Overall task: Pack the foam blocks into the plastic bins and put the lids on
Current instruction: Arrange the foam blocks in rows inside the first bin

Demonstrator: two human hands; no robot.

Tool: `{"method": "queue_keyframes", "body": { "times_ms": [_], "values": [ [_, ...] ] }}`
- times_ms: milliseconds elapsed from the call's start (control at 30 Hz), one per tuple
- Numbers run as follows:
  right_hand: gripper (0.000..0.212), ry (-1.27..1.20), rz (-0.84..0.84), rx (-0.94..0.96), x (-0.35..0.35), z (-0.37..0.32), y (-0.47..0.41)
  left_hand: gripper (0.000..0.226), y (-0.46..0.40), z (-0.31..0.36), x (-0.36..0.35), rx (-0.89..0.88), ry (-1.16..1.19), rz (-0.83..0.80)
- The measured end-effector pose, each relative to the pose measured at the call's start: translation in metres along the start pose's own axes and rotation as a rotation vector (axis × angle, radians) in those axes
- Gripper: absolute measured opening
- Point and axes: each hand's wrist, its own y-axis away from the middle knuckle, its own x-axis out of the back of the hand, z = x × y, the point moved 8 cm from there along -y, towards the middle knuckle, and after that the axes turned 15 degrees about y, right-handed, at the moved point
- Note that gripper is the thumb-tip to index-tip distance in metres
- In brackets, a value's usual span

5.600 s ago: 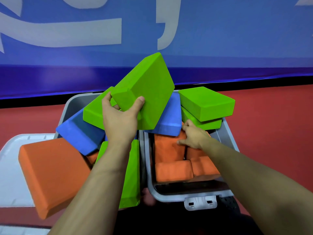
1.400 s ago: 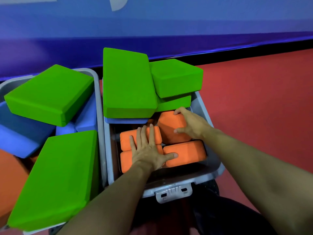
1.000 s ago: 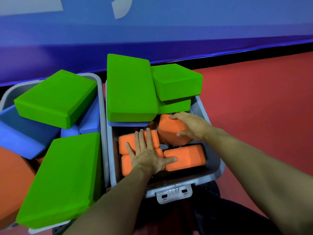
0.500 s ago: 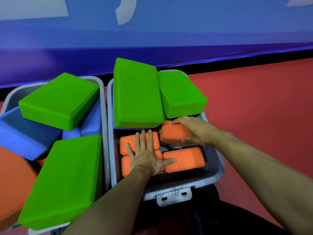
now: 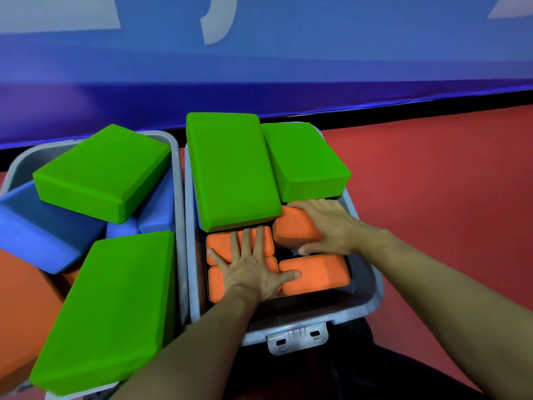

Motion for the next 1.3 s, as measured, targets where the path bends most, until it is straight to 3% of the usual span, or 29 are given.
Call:
{"method": "queue_keyframes", "body": {
  "times_ms": [200,533,733,1033,1300],
  "values": [
    [0.083,-0.013,0.03,-0.032,0.002,0.002,-0.007,0.126,-0.002,-0.004,0.001,0.01,-0.021,0.017],
    [0.082,-0.02,-0.109,0.019,-0.021,-0.007,-0.004,0.124,-0.002,-0.004,0.006,0.051,-0.042,0.03],
    [0.059,-0.063,-0.124,-0.049,-0.036,-0.007,-0.003,0.122,-0.001,-0.003,0.006,0.034,-0.079,0.014],
    [0.056,-0.04,-0.158,-0.087,-0.064,-0.008,-0.006,0.119,-0.003,-0.004,0.001,0.016,-0.103,0.027],
    [0.056,0.023,-0.158,-0.351,-0.057,-0.004,0.001,0.109,0.004,-0.005,-0.001,-0.036,-0.1,0.064]
  ]
}}
